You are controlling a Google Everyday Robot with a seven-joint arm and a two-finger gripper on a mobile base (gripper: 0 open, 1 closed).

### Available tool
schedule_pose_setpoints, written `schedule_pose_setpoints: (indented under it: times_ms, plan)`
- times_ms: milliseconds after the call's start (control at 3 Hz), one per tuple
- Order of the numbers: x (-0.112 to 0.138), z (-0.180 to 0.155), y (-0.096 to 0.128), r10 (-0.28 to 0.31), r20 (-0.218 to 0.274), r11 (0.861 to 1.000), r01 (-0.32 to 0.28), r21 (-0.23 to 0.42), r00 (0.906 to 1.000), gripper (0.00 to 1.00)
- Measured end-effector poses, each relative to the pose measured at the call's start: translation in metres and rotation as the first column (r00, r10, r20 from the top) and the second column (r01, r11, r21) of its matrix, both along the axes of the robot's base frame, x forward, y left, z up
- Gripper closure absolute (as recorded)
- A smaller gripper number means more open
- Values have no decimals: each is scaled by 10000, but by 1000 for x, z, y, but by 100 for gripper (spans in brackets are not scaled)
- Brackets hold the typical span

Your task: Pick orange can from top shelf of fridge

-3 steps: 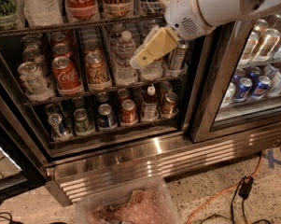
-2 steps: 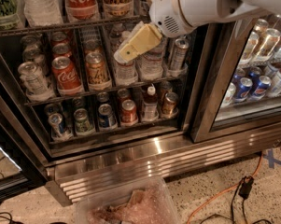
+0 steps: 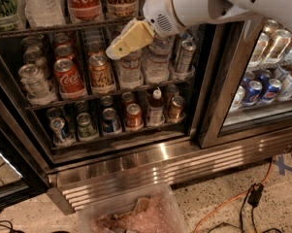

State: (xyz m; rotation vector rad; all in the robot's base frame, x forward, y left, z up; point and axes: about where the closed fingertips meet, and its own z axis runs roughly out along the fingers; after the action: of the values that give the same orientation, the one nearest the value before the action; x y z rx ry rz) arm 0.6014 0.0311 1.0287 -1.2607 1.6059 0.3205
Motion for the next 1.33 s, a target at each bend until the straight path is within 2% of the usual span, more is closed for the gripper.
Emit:
schedule_pose_setpoints:
  times_ms: [333, 667, 1000, 1333]
  plan:
    - [0, -2, 1, -190, -94, 9992, 193, 352, 9998, 0]
    - [10, -2, 7, -449, -103, 9886, 459, 1437, 9989, 0]
    - [23, 6, 16, -781, 244, 9696, 702, 2345, 9967, 0]
    - [35, 17, 22, -986, 697, 9555, 748, 2854, 9927, 0]
